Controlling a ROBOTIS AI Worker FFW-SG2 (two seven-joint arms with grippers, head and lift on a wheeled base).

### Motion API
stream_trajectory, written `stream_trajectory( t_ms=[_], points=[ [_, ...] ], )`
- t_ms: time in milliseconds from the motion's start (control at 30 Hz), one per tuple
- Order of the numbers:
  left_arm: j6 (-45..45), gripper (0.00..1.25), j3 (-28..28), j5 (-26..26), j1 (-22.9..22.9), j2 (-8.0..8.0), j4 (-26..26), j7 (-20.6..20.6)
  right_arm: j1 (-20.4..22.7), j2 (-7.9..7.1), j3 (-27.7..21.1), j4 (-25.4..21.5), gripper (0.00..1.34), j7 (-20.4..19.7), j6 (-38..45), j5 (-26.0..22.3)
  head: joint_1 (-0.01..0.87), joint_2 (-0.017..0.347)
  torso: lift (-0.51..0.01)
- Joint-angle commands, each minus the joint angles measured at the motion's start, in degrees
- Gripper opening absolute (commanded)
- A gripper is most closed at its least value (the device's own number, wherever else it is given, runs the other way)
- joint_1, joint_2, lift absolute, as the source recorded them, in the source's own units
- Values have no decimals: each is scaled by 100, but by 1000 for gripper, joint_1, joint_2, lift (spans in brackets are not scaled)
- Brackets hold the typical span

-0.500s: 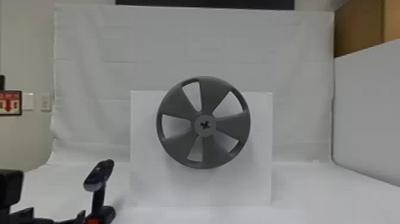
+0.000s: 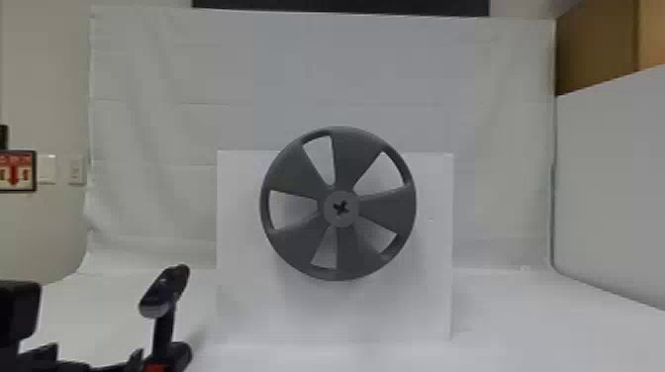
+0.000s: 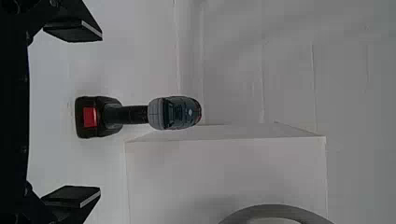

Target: Grasp the drill and bring into the middle of wheel

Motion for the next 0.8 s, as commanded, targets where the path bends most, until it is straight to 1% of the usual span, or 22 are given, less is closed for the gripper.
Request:
stream_trajectory(
  t_ms=[0,767],
  points=[
    [7,1128,-12,0,-9,1,0,0,-2,-8,0,0,1046,0,1,0,0,0,-406],
    [7,1128,-29,0,-26,1,0,0,-28,9,35,0,1046,0,1,26,0,0,-406]
  ],
)
